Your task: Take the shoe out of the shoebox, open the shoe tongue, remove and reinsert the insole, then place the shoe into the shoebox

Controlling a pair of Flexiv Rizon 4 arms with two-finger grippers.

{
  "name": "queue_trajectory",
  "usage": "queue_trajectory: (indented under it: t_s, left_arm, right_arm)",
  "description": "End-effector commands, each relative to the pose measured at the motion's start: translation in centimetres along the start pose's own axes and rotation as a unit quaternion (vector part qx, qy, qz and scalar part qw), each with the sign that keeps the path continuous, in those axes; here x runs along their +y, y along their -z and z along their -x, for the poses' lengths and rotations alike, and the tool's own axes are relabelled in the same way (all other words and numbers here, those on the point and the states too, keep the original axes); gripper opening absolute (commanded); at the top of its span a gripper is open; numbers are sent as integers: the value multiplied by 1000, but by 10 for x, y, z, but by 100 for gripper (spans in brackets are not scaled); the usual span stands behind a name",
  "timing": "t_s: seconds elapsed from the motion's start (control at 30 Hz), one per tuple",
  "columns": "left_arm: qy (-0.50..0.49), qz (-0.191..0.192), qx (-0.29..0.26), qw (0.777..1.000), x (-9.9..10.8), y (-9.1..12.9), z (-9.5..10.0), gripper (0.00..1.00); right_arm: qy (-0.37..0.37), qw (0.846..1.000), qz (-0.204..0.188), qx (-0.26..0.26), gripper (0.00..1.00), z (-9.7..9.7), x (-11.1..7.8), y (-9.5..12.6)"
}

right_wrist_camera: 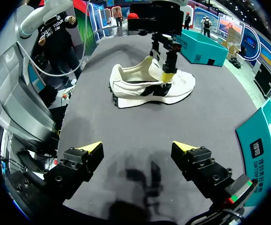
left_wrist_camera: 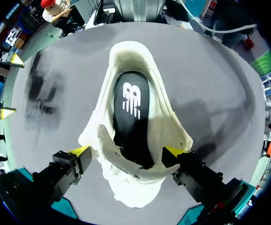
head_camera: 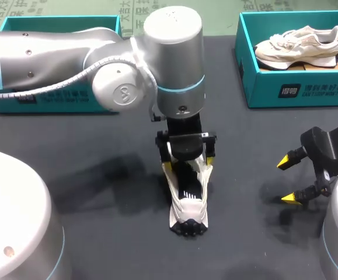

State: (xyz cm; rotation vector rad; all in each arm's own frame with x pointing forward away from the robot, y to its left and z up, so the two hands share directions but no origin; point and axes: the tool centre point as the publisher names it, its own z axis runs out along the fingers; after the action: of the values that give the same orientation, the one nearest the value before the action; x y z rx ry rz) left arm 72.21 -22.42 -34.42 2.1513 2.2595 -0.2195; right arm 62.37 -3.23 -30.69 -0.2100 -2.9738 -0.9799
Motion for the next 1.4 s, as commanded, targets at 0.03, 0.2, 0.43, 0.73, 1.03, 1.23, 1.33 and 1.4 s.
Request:
queue_trajectory:
  t_s: [0.03,0.2,0.43,0.73,1.03,1.23,1.33,1.4]
  left_arm:
    - [-1,-2,0,1000,8,5,-1,100]
    - [-1,9,-2,1000,16,16,-1,100]
    - [-4,29,-4,1000,29,42,-5,100]
    - [18,21,-17,999,57,67,-2,100]
    - [6,13,-18,1000,61,79,8,49]
    - [-18,-3,-15,1000,42,74,13,47]
    - [-25,-9,-11,1000,35,68,13,46]
    - [-26,-13,-6,1000,32,61,12,46]
  right_arm:
    - [0,1000,-1,-2,100,-2,0,0]
    - [0,1000,-1,-2,100,-2,0,0]
    - [0,1000,-1,-2,100,-2,0,0]
    - [0,1000,-1,-2,100,-2,0,0]
    - [0,1000,-1,-2,100,-2,0,0]
    - [0,1000,-1,-2,100,-2,0,0]
    - [0,1000,-1,-2,100,-2,0,0]
    - [0,1000,-1,-2,100,-2,0,0]
